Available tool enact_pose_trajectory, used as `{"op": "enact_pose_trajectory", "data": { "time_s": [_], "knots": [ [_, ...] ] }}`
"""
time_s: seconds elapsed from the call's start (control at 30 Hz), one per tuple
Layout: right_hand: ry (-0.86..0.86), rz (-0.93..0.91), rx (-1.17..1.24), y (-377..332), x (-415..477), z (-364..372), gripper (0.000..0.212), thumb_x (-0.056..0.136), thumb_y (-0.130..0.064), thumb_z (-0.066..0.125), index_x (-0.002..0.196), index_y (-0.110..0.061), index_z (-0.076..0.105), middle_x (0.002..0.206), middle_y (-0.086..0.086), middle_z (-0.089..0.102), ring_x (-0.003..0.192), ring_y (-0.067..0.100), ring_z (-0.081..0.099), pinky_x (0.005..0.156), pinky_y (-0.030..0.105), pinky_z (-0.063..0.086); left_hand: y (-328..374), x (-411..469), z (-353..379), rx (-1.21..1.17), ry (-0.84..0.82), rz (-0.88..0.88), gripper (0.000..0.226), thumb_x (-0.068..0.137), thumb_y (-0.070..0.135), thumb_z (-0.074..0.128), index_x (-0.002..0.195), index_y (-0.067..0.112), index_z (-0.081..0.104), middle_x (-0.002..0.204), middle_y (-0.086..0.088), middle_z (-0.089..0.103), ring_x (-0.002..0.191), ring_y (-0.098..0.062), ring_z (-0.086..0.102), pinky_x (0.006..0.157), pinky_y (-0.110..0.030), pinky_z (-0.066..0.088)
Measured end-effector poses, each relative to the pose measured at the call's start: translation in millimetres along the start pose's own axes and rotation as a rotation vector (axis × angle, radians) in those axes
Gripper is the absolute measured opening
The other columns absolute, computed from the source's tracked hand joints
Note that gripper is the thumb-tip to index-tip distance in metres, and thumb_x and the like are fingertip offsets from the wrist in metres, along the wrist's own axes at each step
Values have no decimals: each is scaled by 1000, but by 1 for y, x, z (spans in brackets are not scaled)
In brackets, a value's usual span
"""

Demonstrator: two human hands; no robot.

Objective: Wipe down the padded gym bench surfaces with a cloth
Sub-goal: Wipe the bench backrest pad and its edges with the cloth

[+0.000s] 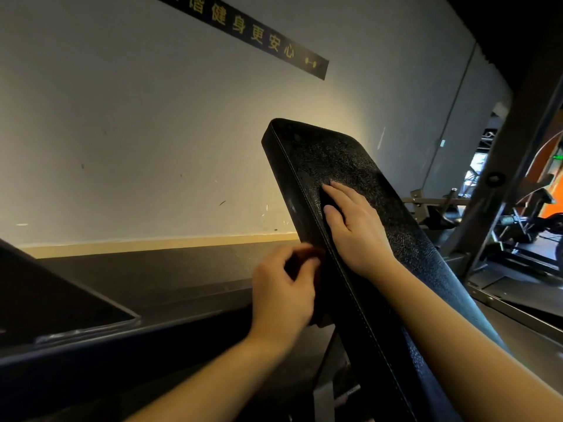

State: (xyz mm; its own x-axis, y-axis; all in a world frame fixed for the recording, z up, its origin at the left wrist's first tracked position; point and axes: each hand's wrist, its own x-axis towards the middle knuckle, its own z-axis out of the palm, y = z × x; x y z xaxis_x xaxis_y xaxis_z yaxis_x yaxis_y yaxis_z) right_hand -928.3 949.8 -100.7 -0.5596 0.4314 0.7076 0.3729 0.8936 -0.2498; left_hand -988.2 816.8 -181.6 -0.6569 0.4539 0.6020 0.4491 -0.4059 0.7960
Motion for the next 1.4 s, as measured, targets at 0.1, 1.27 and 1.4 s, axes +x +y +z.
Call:
{"op": "enact_pose_trajectory", "data": {
  "time_s": [0.1, 1.27, 1.4],
  "knots": [
    [-2, -5, 5, 0, -1, 1, 45, 107, -31, 44, 152, -26, 46, 159, -9, 40, 147, 11, 31, 122, 38, 23, 3, 77, 1, 77, 160, 37, 13, 95, 17, 71, 99, 30, 71, 87, 20, 65, 85, 4, 63, 83, -21, 54],
    [20, -5, -11, -2, 0, 0, 45, 106, -31, 43, 150, -26, 48, 157, -8, 42, 146, 11, 32, 122, 40, 24, -3, 32, -9, 192, -48, 94, 12, 92, 18, 74, 102, 24, 77, 90, 14, 73, 88, -2, 68, 85, -25, 57],
    [22, -3, -13, -1, 0, 2, 45, 106, -30, 44, 150, -26, 48, 157, -9, 42, 146, 11, 32, 122, 40, 24, 1, 92, -9, 229, 78, 76, 12, 93, 18, 72, 103, 25, 76, 92, 11, 70, 94, -11, 67, 91, -32, 56]
  ]
}}
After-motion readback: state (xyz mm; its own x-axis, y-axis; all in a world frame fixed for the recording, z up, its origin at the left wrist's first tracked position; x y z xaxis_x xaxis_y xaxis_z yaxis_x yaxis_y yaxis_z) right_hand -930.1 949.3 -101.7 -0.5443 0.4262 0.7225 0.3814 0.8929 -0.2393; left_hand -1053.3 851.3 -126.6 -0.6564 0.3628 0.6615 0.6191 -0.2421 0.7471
